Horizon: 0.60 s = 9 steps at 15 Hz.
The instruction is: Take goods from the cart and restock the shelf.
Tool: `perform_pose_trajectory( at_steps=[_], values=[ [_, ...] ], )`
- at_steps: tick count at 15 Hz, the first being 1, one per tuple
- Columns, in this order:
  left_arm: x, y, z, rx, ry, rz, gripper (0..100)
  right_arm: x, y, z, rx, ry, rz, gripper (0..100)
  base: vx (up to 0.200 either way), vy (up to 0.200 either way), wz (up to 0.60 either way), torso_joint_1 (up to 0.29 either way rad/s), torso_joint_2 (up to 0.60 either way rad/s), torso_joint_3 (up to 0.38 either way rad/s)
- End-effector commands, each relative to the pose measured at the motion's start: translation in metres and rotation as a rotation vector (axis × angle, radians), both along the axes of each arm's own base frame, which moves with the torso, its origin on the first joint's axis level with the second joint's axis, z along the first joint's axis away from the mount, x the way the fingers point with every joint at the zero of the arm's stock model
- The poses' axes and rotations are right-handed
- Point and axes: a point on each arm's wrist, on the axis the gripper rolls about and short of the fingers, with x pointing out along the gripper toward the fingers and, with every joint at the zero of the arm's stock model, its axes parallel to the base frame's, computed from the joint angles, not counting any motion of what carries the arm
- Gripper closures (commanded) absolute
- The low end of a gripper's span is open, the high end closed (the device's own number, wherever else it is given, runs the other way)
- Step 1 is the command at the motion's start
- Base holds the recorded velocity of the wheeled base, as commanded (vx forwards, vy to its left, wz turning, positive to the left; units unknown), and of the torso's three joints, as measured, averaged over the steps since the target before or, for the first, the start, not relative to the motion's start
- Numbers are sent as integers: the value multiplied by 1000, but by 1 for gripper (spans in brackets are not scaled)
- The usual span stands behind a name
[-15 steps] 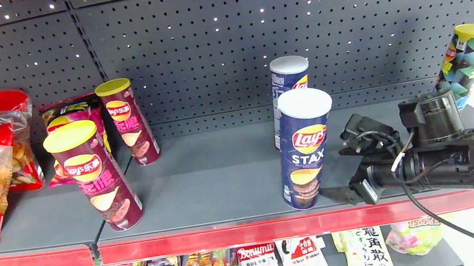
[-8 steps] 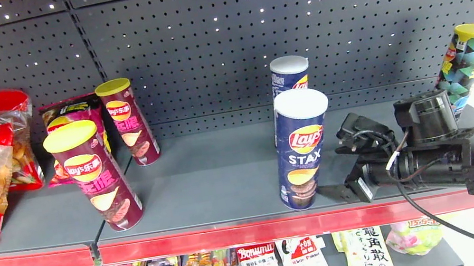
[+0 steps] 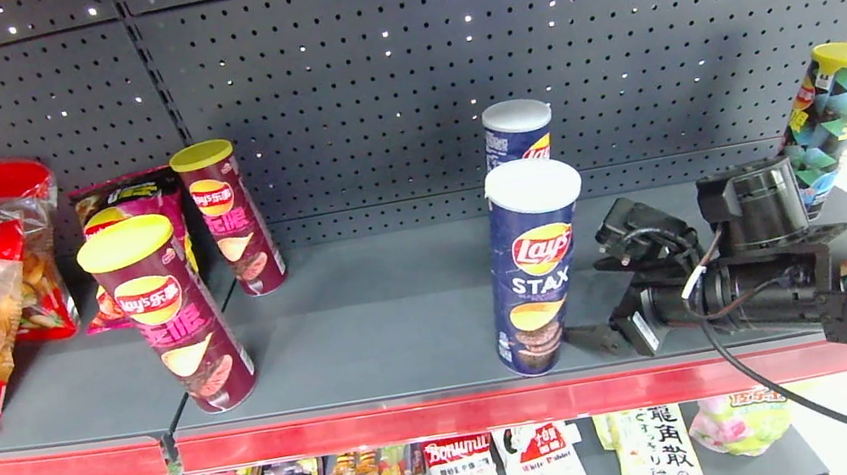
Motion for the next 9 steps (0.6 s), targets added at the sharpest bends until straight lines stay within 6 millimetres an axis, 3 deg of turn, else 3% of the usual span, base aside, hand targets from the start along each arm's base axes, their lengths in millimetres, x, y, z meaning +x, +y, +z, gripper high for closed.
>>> perform_pose_trajectory(
  at_steps=[1, 9],
  values=[
    [0, 0, 0, 0, 1, 0, 0, 0, 1, 0, 0, 0, 2, 0, 0, 0, 0, 0, 0, 0],
    [0, 0, 0, 0, 1, 0, 0, -3, 1, 1, 9, 6, -15, 0, 0, 0, 0, 0, 0, 0]
  ],
)
